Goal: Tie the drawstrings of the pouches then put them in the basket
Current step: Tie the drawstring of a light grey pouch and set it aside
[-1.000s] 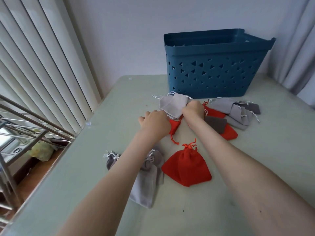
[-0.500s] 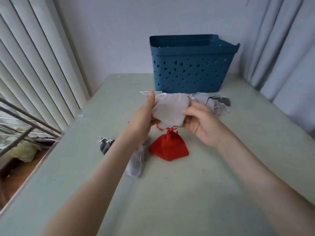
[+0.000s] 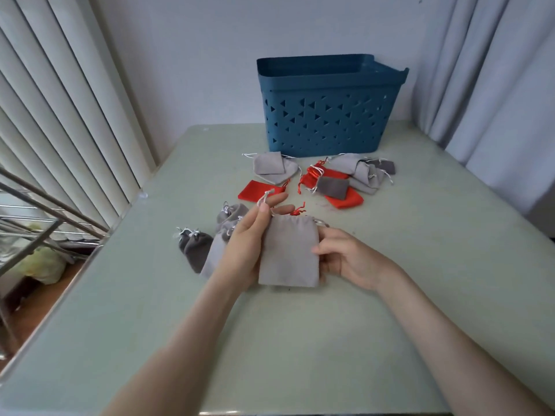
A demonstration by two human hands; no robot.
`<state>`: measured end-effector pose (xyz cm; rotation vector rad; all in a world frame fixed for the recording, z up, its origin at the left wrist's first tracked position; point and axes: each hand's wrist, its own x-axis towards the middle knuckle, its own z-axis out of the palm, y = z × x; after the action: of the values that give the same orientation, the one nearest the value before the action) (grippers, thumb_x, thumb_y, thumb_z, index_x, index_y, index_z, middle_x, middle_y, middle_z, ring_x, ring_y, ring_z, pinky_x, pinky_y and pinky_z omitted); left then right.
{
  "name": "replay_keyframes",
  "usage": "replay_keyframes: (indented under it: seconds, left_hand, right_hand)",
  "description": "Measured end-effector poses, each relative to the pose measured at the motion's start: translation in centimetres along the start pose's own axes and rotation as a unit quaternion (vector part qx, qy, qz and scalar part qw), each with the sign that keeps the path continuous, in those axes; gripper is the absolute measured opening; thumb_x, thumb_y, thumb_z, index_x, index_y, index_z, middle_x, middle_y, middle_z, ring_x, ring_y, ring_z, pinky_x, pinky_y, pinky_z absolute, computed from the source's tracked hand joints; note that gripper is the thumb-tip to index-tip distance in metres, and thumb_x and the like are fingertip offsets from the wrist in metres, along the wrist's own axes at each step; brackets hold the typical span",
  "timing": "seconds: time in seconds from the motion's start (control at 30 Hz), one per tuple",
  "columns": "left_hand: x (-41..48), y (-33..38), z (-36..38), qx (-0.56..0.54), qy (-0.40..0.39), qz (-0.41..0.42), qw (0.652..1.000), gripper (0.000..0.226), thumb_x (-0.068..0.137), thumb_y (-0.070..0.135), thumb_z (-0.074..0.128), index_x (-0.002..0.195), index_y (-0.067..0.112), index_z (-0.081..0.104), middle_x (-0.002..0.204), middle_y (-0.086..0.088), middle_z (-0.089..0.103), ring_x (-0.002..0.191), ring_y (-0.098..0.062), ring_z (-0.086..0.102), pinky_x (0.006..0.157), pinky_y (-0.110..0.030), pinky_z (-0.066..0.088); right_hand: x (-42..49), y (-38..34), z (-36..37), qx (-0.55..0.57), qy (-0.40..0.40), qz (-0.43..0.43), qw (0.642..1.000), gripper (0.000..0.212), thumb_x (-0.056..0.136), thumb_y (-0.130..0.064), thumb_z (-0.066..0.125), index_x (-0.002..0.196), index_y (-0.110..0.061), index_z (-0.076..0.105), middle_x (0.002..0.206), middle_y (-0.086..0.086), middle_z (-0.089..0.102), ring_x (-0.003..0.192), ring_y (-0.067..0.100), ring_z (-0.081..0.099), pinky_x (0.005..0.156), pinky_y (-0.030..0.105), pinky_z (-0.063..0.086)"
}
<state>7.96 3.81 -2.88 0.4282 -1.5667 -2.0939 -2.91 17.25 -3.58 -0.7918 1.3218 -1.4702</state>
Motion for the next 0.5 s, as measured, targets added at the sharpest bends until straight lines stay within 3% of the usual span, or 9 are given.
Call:
replay_keyframes:
  seconds: [0.1, 0.17, 0.3, 0.5]
  left_hand:
    - [0.2, -0.5, 0.2, 0.000, 0.020, 0.022, 1.000, 0.028, 0.098, 0.027, 0.043, 0.093, 0.015, 0.068, 0.093, -0.001, 0.071, 0.089, -0.012, 0.066, 0.081, -0.024, 0.053]
    - [0.4, -0.9, 0.2, 0.009, 0.010, 0.025, 1.000, 0.025, 0.093, 0.029, 0.048, 0.086, 0.016, 0.068, 0.090, -0.001, 0.070, 0.086, -0.013, 0.065, 0.083, -0.028, 0.051]
    - [0.5, -1.2, 0.4, -0.007, -0.006, 0.012, 1.000, 0.025, 0.087, 0.032, 0.051, 0.083, 0.013, 0.067, 0.087, -0.001, 0.070, 0.084, -0.014, 0.065, 0.083, -0.030, 0.050]
    - [0.6, -1.1, 0.2, -0.077, 0.003, -0.040, 0.996, 0.039, 0.097, 0.036, 0.042, 0.084, 0.011, 0.068, 0.098, -0.012, 0.069, 0.092, -0.024, 0.066, 0.088, -0.039, 0.051]
  right_hand:
    - [0.8, 0.4, -0.6, 0.003, 0.046, -0.057, 0.997, 0.030, 0.089, -0.030, 0.055, 0.109, -0.008, 0.058, 0.091, 0.003, 0.066, 0.082, 0.016, 0.060, 0.063, 0.028, 0.048]
    - [1.3, 0.6, -0.7, 0.002, 0.098, -0.093, 0.991, 0.029, 0.092, -0.029, 0.047, 0.107, -0.007, 0.059, 0.089, 0.001, 0.068, 0.081, 0.014, 0.062, 0.063, 0.026, 0.049]
    - [1.5, 1.0, -0.9, -0.005, 0.158, -0.128, 0.979, 0.024, 0.098, -0.014, 0.041, 0.091, -0.008, 0.063, 0.080, -0.001, 0.066, 0.071, 0.010, 0.061, 0.061, 0.021, 0.047]
    - [1.5, 1.0, -1.0, 0.022, 0.161, -0.143, 0.976, 0.025, 0.093, -0.020, 0.043, 0.084, -0.008, 0.063, 0.087, 0.003, 0.066, 0.079, 0.016, 0.060, 0.065, 0.022, 0.047]
